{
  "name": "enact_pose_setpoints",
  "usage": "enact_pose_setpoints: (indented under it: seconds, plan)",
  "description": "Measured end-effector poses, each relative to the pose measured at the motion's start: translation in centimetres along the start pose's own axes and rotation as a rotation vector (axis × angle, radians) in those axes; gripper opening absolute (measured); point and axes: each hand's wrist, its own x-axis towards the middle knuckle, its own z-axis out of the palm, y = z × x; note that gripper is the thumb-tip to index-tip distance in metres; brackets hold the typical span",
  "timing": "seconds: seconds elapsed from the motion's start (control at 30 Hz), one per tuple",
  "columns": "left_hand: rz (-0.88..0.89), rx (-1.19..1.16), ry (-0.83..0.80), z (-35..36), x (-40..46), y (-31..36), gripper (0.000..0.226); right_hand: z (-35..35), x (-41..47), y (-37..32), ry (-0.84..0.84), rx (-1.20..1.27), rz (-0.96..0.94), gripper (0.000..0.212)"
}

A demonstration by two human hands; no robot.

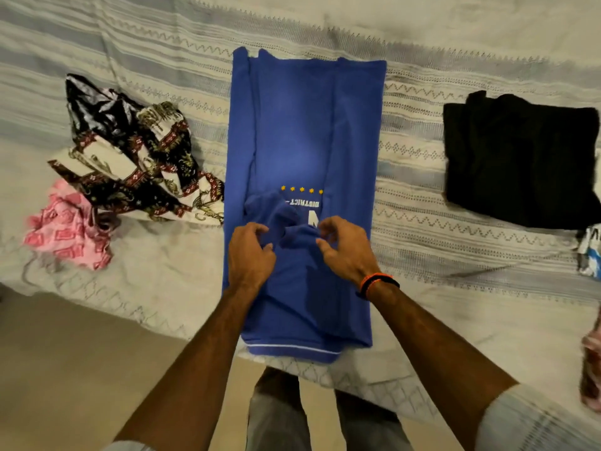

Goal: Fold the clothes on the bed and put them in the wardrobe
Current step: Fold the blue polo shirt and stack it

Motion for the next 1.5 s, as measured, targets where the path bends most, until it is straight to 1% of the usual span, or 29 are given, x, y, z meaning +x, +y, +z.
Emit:
enact_pose_setpoints:
  seconds: [0.1,0.17,0.23,0.3,0.37,0.43,0.5,0.53,0.57,0.63,0.7,0.77,0.8,0.83,0.9,0.93,1.03,1.07,1.1,1.2,1.3,1.37,1.4,1.43,1.47,1.5]
  plan:
    - [-0.132,-0.061,0.014,-0.2,-0.9,-2.9,0.031,3.0,-1.6,-1.4,0.020,0.083,0.025,0.017]
    - [-0.164,-0.104,-0.024,0.0,-0.5,-3.8,0.031,4.5,-1.9,-2.3,0.006,0.096,0.017,0.017]
    - [-0.121,-0.118,-0.030,0.0,0.1,-4.4,0.034,6.1,-1.9,-2.8,0.009,0.121,0.037,0.023]
    - [-0.026,-0.079,0.009,0.0,1.1,-4.4,0.039,7.2,-1.9,-3.1,0.026,0.141,0.085,0.028]
    - [0.051,-0.061,0.023,-0.1,2.2,-4.0,0.040,7.8,-1.9,-3.3,0.042,0.132,0.139,0.029]
    - [0.099,-0.057,-0.012,-0.1,3.6,-3.4,0.037,8.1,-1.6,-3.5,0.117,0.165,0.154,0.024]
    - [0.111,-0.036,-0.079,0.1,4.5,-3.2,0.034,7.8,-0.7,-3.9,0.257,0.189,0.132,0.019]
    - [0.111,-0.022,-0.122,0.2,4.9,-3.3,0.035,7.8,0.2,-4.1,0.307,0.168,0.119,0.021]
    - [0.111,-0.011,-0.159,0.4,4.9,-3.5,0.036,7.7,1.3,-4.1,0.312,0.120,0.114,0.027]
    - [0.114,-0.018,-0.196,0.5,5.0,-4.2,0.039,7.7,3.6,-4.0,0.195,-0.040,0.159,0.042]
    - [0.099,-0.076,-0.200,0.4,4.8,-4.9,0.040,7.7,5.8,-4.1,0.050,-0.227,0.219,0.047]
    - [0.083,-0.134,-0.200,0.0,4.4,-5.4,0.039,7.7,7.2,-4.5,-0.028,-0.339,0.246,0.039]
    - [0.079,-0.153,-0.194,-0.3,4.2,-5.7,0.038,7.7,7.6,-4.9,-0.031,-0.337,0.261,0.033]
    - [0.075,-0.168,-0.183,-0.3,4.0,-6.0,0.036,7.5,7.7,-5.1,-0.017,-0.294,0.272,0.034]
    - [0.043,-0.187,-0.156,-0.8,3.7,-6.8,0.034,7.7,7.6,-6.0,0.007,-0.160,0.284,0.044]
    - [0.014,-0.196,-0.155,-1.1,3.7,-7.2,0.033,7.8,7.4,-6.7,0.004,-0.089,0.274,0.043]
    - [-0.035,-0.180,-0.157,-2.0,3.4,-8.1,0.031,8.4,6.4,-8.2,0.002,0.108,0.253,0.024]
    - [-0.040,-0.168,-0.152,-2.2,3.2,-8.3,0.031,8.6,5.9,-8.5,0.037,0.178,0.250,0.019]
    - [-0.050,-0.150,-0.153,-2.5,3.0,-8.7,0.033,8.9,5.3,-8.7,0.104,0.249,0.239,0.018]
    - [-0.128,-0.098,-0.187,-2.9,1.9,-9.6,0.049,9.6,3.6,-8.4,0.321,0.424,0.240,0.030]
    - [-0.223,-0.027,-0.240,-3.1,0.6,-10.9,0.066,10.4,1.9,-7.3,0.386,0.580,0.360,0.048]
    - [-0.259,-0.020,-0.279,-3.1,-0.4,-11.3,0.072,10.5,0.7,-6.5,0.390,0.723,0.466,0.057]
    - [-0.262,-0.026,-0.294,-3.1,-0.9,-11.5,0.072,10.5,0.1,-5.9,0.361,0.834,0.497,0.060]
    - [-0.266,-0.039,-0.308,-3.0,-1.1,-11.6,0.071,10.3,-0.4,-5.8,0.306,0.975,0.495,0.059]
    - [-0.275,-0.056,-0.325,-3.0,-1.2,-11.9,0.070,10.0,-1.0,-5.9,0.221,1.097,0.482,0.054]
    - [-0.302,-0.079,-0.346,-2.9,-1.1,-12.2,0.067,9.8,-1.3,-5.9,0.130,1.155,0.470,0.046]
